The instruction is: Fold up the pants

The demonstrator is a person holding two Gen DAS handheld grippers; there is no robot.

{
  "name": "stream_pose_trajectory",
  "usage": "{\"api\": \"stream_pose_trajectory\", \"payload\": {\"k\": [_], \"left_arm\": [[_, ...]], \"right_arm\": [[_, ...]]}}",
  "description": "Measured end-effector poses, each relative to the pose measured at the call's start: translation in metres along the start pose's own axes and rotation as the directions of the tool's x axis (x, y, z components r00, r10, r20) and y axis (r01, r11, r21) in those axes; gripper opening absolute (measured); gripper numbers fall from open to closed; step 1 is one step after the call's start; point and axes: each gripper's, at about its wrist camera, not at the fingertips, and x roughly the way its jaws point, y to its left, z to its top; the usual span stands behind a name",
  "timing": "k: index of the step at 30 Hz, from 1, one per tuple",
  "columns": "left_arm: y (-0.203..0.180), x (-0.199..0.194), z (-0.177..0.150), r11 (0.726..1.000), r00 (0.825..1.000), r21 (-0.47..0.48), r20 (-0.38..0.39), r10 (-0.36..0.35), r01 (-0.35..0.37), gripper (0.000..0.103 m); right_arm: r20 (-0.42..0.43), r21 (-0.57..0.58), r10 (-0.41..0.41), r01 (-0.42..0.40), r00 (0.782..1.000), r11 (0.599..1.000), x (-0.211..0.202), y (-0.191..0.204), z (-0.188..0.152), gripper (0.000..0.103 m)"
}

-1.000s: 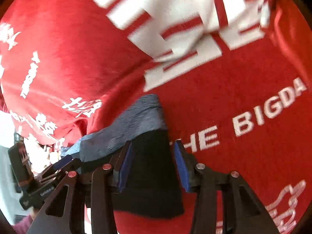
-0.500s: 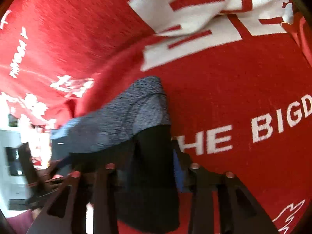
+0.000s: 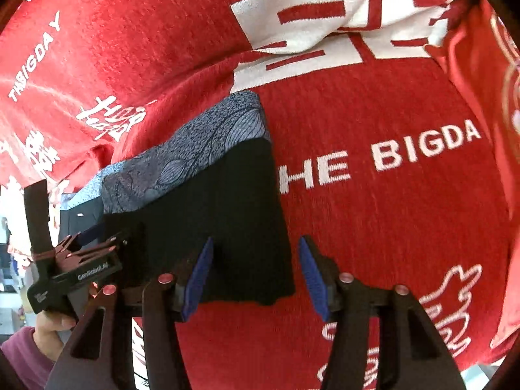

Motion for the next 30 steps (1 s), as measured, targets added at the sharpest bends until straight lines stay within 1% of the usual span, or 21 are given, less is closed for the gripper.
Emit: {"api": "stream_pose_trajectory", "payload": {"k": [3,7,11,14,17,22,27,30], "left_arm": [[0.0,-0.001,0.0,1.0,1.0,-0.001,0.004,0.0,0.0,0.102],[0.0,-0.002,0.0,1.0,1.0,-0.006,0.001,0.001,-0.001,0.102],[0.001,-0.005,-0.002,1.0,1.0,-0.013,-0.013,0.005,-0.005,0.102],[0.001,-0.01,-0.005,1.0,1.0,-0.011,-0.025,0.014,-0.014,0.102],[0.003,-0.017,-0.011,1.0,0.999,-0.008,-0.035,0.02,-0.021,0.102],[0.007,-0.025,-0.021,0.999,0.999,-0.027,-0.046,0.017,-0.019,0.102],[0.014,-0.038,-0.036,0.999,0.998,-0.047,-0.062,0.017,-0.02,0.102],[0.023,-0.04,-0.045,0.998,0.998,-0.06,-0.066,0.005,-0.009,0.102]], "right_arm": [[0.033,-0.039,-0.017,0.018,0.999,0.999,-0.008,0.012,-0.003,0.058],[0.074,-0.113,-0.014,0.022,0.997,0.993,-0.016,0.037,-0.001,0.058],[0.074,-0.157,-0.001,0.012,0.997,0.988,-0.009,0.055,0.003,0.058],[0.045,-0.142,0.013,-0.006,0.999,0.99,0.005,0.059,0.003,0.058],[0.015,-0.126,-0.01,0.012,1.0,0.992,0.023,0.055,-0.001,0.059],[0.033,-0.124,0.004,0.0,0.999,0.992,0.024,0.056,-0.005,0.067],[0.033,-0.13,-0.015,0.02,0.999,0.991,0.025,0.061,-0.006,0.07],[0.031,-0.132,-0.026,0.029,0.999,0.991,0.026,0.063,-0.007,0.071]]}}
